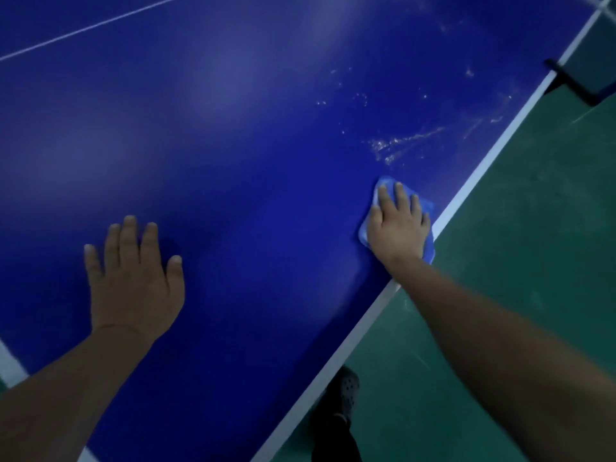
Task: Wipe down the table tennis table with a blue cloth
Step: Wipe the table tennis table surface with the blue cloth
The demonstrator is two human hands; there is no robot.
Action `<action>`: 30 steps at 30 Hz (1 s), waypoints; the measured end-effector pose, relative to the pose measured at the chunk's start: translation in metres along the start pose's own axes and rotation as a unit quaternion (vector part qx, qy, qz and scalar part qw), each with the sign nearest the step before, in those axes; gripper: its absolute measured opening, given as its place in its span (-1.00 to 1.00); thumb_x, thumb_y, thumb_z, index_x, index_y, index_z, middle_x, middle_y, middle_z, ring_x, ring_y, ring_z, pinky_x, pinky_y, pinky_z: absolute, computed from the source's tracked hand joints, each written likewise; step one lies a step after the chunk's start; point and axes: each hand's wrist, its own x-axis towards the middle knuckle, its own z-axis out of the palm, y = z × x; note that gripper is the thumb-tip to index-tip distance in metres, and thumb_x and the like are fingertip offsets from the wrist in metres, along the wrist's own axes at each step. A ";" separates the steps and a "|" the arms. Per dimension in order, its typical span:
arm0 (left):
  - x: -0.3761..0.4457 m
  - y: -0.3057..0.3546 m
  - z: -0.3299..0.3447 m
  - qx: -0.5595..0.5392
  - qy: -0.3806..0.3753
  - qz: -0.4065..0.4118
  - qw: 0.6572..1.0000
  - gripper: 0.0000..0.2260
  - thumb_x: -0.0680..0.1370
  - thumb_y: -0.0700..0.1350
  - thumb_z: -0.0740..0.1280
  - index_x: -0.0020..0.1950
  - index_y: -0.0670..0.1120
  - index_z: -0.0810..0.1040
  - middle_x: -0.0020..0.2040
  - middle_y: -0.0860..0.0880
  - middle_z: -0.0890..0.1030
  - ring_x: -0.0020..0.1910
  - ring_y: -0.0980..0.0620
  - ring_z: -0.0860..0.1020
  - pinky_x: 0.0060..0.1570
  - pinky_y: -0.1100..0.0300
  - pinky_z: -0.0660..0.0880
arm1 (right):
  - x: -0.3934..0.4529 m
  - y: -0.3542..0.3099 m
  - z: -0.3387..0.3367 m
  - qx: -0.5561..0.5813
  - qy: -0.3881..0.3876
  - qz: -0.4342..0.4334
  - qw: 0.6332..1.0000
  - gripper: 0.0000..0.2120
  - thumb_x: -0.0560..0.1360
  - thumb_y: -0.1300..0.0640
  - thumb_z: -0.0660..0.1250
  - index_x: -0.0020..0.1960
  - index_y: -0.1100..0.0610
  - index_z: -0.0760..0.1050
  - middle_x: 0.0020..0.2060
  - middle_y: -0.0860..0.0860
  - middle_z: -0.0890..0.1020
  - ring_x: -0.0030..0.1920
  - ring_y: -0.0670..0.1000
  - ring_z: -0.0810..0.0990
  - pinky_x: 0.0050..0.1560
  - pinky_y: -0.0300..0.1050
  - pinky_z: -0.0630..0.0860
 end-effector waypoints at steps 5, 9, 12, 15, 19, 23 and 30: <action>0.008 0.124 0.019 -0.089 0.023 -0.057 0.994 -0.46 0.65 0.05 0.08 0.58 -0.18 0.16 0.61 -0.17 0.07 0.60 -0.13 -0.01 0.54 -0.22 -0.12 | -0.032 -0.017 0.023 -0.061 -0.024 -0.359 0.931 -0.52 0.64 -0.13 0.00 0.54 -0.11 0.26 0.55 -0.02 0.28 0.52 0.21 0.25 0.43 0.28 0.21; 0.027 0.185 0.033 -0.090 0.023 -0.085 0.992 -0.44 0.64 0.09 0.07 0.58 -0.16 0.17 0.61 -0.18 0.09 0.59 -0.14 -0.01 0.53 -0.24 -0.13 | 0.049 0.060 -0.002 -0.072 -0.018 -0.321 0.944 -0.54 0.68 -0.10 -0.02 0.55 -0.10 0.27 0.56 -0.01 0.26 0.55 0.18 0.22 0.45 0.21 0.20; 0.029 0.191 0.042 -0.050 0.014 -0.081 0.995 -0.42 0.64 0.14 -0.02 0.57 -0.15 0.19 0.59 -0.18 0.11 0.59 -0.15 -0.01 0.51 -0.29 -0.12 | 0.073 0.095 -0.009 -0.060 -0.002 -0.205 0.977 -0.51 0.68 -0.13 -0.07 0.56 -0.05 0.27 0.58 0.00 0.23 0.57 0.18 0.17 0.48 0.24 0.15; 0.029 0.190 0.044 -0.051 0.014 -0.076 0.996 -0.39 0.61 0.17 -0.04 0.57 -0.15 0.19 0.60 -0.18 0.09 0.60 -0.12 -0.05 0.52 -0.26 -0.15 | 0.049 0.064 0.001 -0.053 -0.012 -0.250 0.967 -0.49 0.65 -0.12 -0.06 0.53 -0.02 0.31 0.54 0.04 0.32 0.53 0.23 0.25 0.44 0.30 0.24; 0.032 0.192 0.040 -0.057 0.006 -0.066 0.996 -0.40 0.62 0.15 -0.07 0.56 -0.15 0.24 0.60 -0.17 0.13 0.60 -0.11 -0.01 0.53 -0.25 -0.10 | 0.052 -0.053 0.020 0.001 -0.022 -0.360 0.933 -0.52 0.65 -0.08 -0.01 0.54 -0.02 0.26 0.56 0.01 0.25 0.57 0.21 0.15 0.48 0.31 0.13; 0.032 0.189 0.042 -0.058 -0.001 -0.052 0.997 -0.44 0.63 0.13 -0.06 0.56 -0.09 0.26 0.61 -0.12 0.10 0.61 -0.07 -0.06 0.54 -0.16 -0.19 | 0.112 -0.156 0.028 0.028 -0.049 -0.323 0.945 -0.49 0.68 -0.09 -0.06 0.61 -0.04 0.05 0.62 -0.02 0.04 0.60 0.17 -0.06 0.54 0.27 -0.10; 0.035 0.190 0.039 -0.066 -0.023 -0.037 0.997 -0.45 0.63 0.12 -0.07 0.55 -0.06 0.29 0.61 -0.08 0.14 0.61 -0.10 -0.05 0.54 -0.18 -0.17 | 0.173 0.031 -0.005 -0.051 0.014 -0.105 0.993 -0.47 0.61 0.04 0.04 0.58 -0.04 0.17 0.58 0.06 0.22 0.53 0.25 0.21 0.42 0.26 0.20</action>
